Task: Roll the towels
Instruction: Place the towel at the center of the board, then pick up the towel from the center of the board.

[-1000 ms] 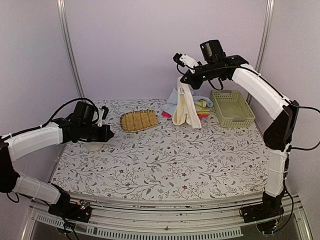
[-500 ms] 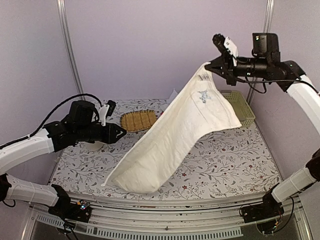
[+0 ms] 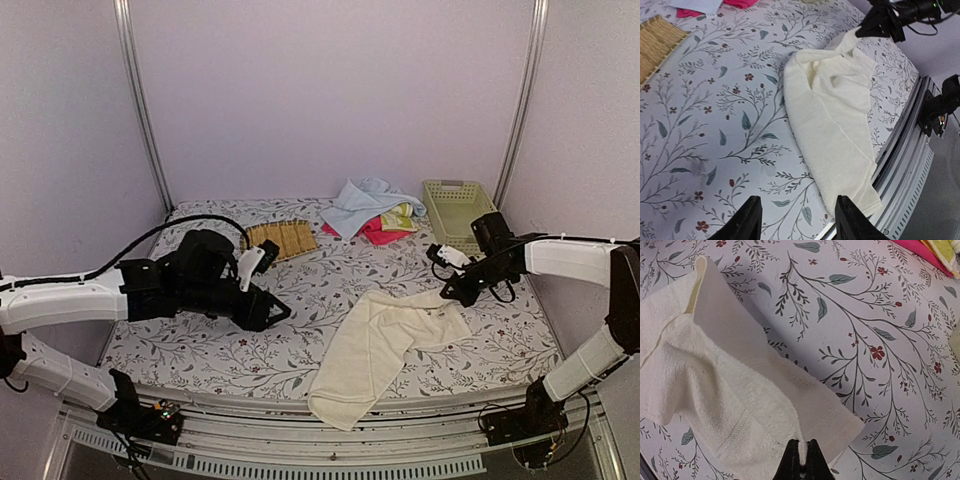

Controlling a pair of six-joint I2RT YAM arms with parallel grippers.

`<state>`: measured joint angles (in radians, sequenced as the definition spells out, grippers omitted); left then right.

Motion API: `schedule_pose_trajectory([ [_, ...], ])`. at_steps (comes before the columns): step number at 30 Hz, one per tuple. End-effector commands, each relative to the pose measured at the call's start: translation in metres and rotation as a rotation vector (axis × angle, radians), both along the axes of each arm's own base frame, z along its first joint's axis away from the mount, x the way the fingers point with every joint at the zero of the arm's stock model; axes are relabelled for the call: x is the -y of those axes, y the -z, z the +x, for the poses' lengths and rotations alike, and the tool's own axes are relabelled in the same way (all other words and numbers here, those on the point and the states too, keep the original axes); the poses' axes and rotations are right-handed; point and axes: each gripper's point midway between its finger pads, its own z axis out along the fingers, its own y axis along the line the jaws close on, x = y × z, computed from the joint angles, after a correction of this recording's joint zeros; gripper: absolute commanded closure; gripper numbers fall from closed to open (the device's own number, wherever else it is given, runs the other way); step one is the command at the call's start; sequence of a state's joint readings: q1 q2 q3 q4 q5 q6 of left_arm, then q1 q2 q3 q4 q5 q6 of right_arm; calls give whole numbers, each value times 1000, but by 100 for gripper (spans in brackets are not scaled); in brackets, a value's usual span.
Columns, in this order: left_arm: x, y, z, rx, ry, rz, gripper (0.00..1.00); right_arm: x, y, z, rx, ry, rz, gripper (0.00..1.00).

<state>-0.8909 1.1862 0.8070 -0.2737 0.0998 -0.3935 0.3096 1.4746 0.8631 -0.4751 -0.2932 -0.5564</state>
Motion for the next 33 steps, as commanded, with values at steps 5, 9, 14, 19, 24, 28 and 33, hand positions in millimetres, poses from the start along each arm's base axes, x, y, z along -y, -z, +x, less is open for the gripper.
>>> schedule_pose_trajectory([
  [5, 84, 30, -89, 57, 304, 251, 46, 10, -17, 35, 144, 75, 20, 98],
  [9, 120, 64, -114, 102, 397, 449, 44, 8, -16, 36, 133, 74, 27, 98],
  [14, 149, 100, -133, 112, 511, 582, 45, 8, -14, 34, 127, 73, 25, 98],
  [19, 165, 129, -131, 114, 496, 633, 46, 9, -18, 32, 140, 74, 30, 98],
  [24, 176, 142, -127, 131, 479, 618, 47, 7, -19, 32, 138, 61, 39, 98],
  [28, 181, 150, -127, 125, 471, 608, 51, 6, -14, 31, 119, 58, 38, 98],
  [33, 176, 154, -121, 137, 423, 617, 58, 7, -15, 31, 125, 60, 33, 98],
])
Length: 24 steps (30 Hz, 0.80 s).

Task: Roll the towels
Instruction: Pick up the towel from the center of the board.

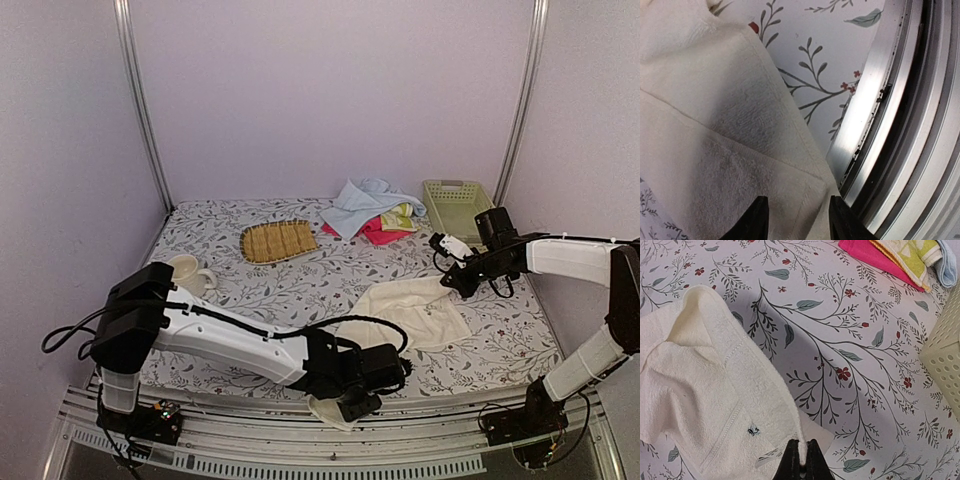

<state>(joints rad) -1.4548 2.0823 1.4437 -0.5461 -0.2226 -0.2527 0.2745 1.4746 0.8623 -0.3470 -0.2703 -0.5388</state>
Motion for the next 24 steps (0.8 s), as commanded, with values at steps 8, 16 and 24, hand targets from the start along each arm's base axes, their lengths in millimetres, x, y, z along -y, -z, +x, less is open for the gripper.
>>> schedule_pose_trajectory([
  [8, 19, 5, -3, 13, 18, -69, 60, 0, -2, -1, 1, 10, 15, 98],
  [16, 10, 15, 3, 61, 30, 8, 68, 2, 4, 0, -12, 20, 0, 98],
  [24, -2, -6, 8, 86, 7, -6, 79, 3, 10, 0, -24, 19, -13, 98],
])
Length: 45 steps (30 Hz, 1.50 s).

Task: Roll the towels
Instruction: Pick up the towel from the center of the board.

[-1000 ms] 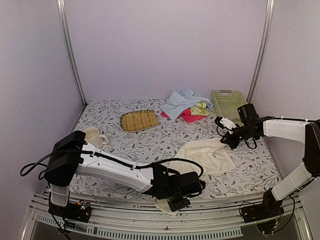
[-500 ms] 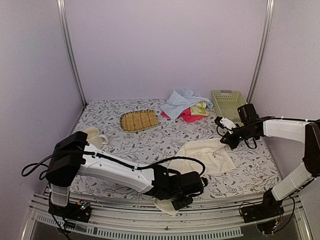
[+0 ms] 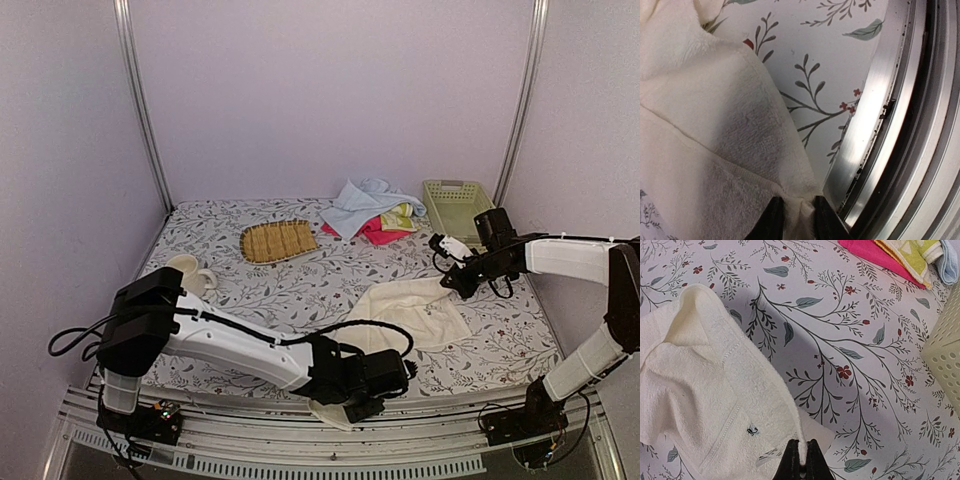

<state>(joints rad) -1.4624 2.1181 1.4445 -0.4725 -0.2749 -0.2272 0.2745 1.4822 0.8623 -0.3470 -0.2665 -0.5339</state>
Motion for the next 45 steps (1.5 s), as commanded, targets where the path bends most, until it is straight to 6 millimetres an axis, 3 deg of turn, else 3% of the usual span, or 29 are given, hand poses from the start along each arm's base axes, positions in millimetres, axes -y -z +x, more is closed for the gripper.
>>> schedule_pose_trajectory([
  [1, -13, -18, 3, 24, -6, 2, 80, 2, 6, 0, -14, 13, -10, 98],
  [5, -13, -30, 2, -12, 6, -59, 82, 2, 8, 0, -19, 14, -9, 98],
  [8, -19, -28, 5, -26, -3, -59, 83, 2, 7, 0, -20, 17, -8, 98],
  [9, -22, -25, 6, -31, -2, -52, 85, 3, 6, 0, -20, 18, -7, 98],
  [11, -25, -22, 5, -36, 0, -42, 100, 2, 5, 0, -17, 20, -6, 98],
  [12, -24, -35, 6, -30, -3, -70, 100, 3, 6, 0, -18, 19, -7, 98],
  [14, -27, -38, 10, -19, -18, -75, 100, 2, 6, 0, -19, 19, -8, 98],
  [18, -42, -45, 28, 25, -96, -71, 100, 3, 5, 1, -17, 24, -7, 98],
  [21, -71, -56, 57, 81, -221, -75, 100, 3, -5, 5, -6, 43, 25, 98],
  [28, -179, -107, 148, 262, -596, -70, 100, 17, -51, 46, 56, 117, 78, 98],
  [30, -206, -132, 171, 323, -680, -98, 100, 19, -69, 65, 77, 133, 94, 98],
  [33, -229, -181, 195, 401, -748, -177, 100, 22, -92, 87, 93, 149, 120, 98],
  [36, -240, -228, 202, 476, -754, -243, 100, 21, -132, 94, 139, 149, 153, 98],
  [39, -246, -259, 199, 507, -757, -284, 100, 24, -174, 92, 226, 154, 165, 98],
  [42, -252, -273, 193, 493, -760, -312, 100, 25, -201, 78, 281, 143, 179, 98],
  [45, -253, -271, 182, 452, -752, -354, 100, 25, -199, 59, 280, 127, 190, 98],
])
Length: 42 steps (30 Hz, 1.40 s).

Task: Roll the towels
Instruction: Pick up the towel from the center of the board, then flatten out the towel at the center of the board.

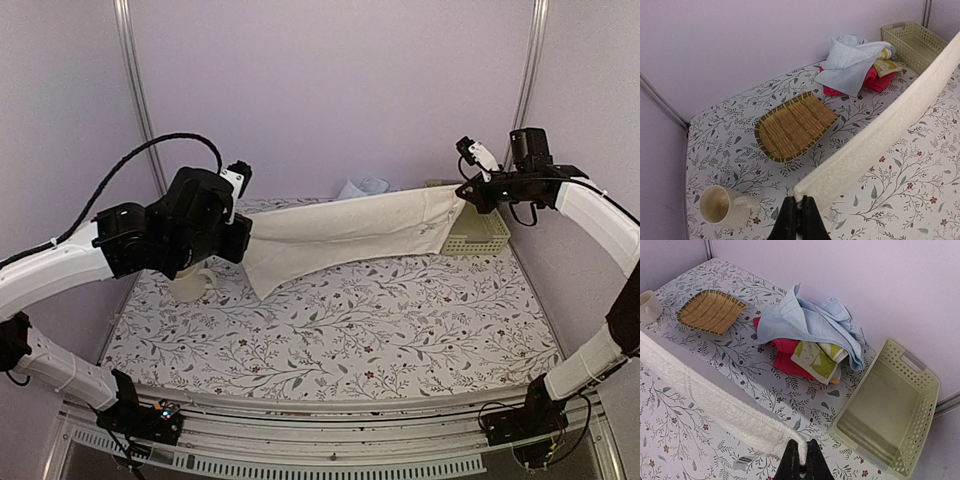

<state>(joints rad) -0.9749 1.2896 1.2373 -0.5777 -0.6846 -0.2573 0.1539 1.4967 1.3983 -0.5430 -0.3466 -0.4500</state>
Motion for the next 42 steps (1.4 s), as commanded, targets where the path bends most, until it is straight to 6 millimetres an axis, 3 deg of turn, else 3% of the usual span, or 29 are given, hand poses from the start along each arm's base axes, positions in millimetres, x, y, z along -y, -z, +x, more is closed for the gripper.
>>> schedule_pose_trajectory([
  [1, -15, 11, -16, -50, 11, 8, 100, 7, -6, -30, -8, -2, 17, 98],
  [7, 17, 34, -61, -126, 233, -72, 100, -2, 18, -84, -86, -96, 53, 98],
  [11, 40, 32, -98, -146, 346, -75, 100, -9, -6, -134, -46, -180, 105, 98],
  [13, 41, 26, -104, -145, 345, -78, 100, -13, -19, -156, -25, -216, 131, 97],
  [15, 33, 23, -99, -130, 295, -66, 100, -10, -25, -163, -2, -206, 135, 97],
  [17, 22, 26, -87, -109, 233, -40, 100, -7, -20, -160, -6, -178, 127, 98],
  [19, 12, 36, -69, -129, 198, -42, 100, -2, 2, -145, -43, -132, 95, 98],
  [23, 7, 68, -19, -196, 202, -168, 100, 5, 63, -98, -176, -53, 38, 98],
  [26, 2, 107, 22, -276, 163, -191, 100, 8, 103, -52, -241, 2, 1, 97],
  [27, 1, 122, 37, -305, 131, -167, 98, 10, 113, -34, -254, 30, -14, 91],
  [28, -4, 136, 52, -336, 87, -130, 87, 12, 126, -16, -280, 55, -30, 84],
  [31, -8, 154, 84, -379, -23, -16, 64, 13, 135, 18, -311, 104, -45, 70],
  [34, 2, 144, 85, -365, -38, -16, 53, 9, 115, 12, -300, 102, 1, 57],
  [37, 15, 143, 56, -383, 7, -29, 49, 6, 108, -22, -308, 40, 10, 50],
  [39, 20, 156, 30, -445, 40, -45, 53, 6, 116, -54, -321, -29, -25, 51],
  [40, 21, 165, 15, -486, 52, -51, 56, 8, 129, -74, -353, -59, -46, 52],
  [42, 20, 183, -14, -572, 65, -58, 67, 12, 143, -103, -372, -110, -96, 56],
])
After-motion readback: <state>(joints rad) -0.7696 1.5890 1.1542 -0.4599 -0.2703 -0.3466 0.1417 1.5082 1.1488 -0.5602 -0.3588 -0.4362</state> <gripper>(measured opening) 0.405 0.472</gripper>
